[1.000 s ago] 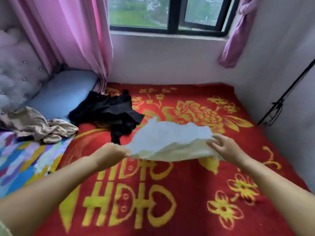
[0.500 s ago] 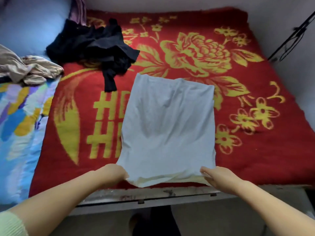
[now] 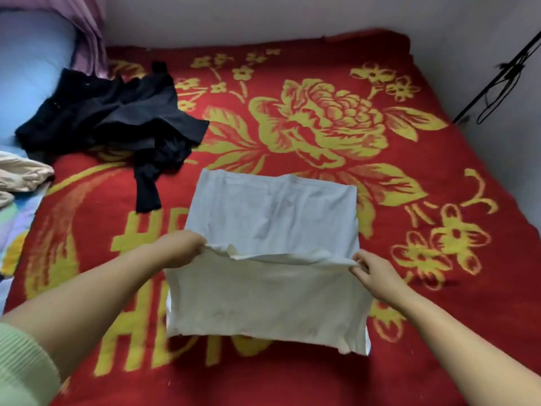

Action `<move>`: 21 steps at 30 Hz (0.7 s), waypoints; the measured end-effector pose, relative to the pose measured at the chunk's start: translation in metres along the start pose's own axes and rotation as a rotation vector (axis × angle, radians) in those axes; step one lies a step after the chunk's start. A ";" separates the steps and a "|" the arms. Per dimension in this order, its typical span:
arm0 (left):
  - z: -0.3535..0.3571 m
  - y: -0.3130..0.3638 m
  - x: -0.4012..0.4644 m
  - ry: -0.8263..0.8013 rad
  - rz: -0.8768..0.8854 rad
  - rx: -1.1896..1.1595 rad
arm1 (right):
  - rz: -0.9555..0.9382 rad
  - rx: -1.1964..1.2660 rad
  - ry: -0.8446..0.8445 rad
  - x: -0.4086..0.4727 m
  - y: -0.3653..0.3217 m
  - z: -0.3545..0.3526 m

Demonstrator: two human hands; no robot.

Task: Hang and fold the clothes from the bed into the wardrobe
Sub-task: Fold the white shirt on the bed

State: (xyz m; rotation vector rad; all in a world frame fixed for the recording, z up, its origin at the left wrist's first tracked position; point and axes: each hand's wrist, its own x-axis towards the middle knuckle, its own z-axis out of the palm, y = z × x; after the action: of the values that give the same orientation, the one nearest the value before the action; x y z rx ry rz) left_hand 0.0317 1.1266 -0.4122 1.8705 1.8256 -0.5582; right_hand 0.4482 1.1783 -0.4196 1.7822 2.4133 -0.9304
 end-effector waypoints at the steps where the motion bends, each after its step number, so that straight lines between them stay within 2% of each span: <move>1: -0.018 -0.002 0.025 0.044 -0.018 0.021 | 0.015 0.022 0.033 0.029 0.002 -0.011; 3: -0.048 -0.008 0.072 0.152 -0.094 0.048 | 0.055 0.048 0.073 0.084 0.003 -0.031; 6: -0.081 -0.012 0.141 0.405 -0.193 0.058 | 0.071 0.044 0.169 0.169 0.008 -0.053; 9: -0.086 -0.003 0.195 0.559 -0.320 -0.006 | 0.145 0.093 0.398 0.229 0.014 -0.052; 11: -0.067 0.015 0.209 0.528 -0.309 -0.045 | 0.152 0.072 0.434 0.239 0.016 -0.030; 16: 0.063 0.056 0.170 0.301 0.064 0.016 | -0.129 -0.231 0.223 0.165 0.036 0.093; 17: 0.089 0.052 0.157 0.221 0.076 0.020 | -0.146 -0.299 0.149 0.146 0.042 0.115; 19: 0.132 0.029 0.129 0.053 -0.017 0.014 | -0.166 -0.400 0.036 0.115 0.061 0.141; 21: 0.154 -0.003 0.107 0.035 -0.115 -0.004 | -0.141 -0.529 0.009 0.091 0.091 0.145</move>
State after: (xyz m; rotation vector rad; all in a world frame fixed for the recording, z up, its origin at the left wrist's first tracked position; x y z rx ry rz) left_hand 0.0376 1.1234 -0.5998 1.7914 1.9657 -0.5637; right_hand 0.4465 1.2078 -0.6109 1.4401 2.4970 -0.2393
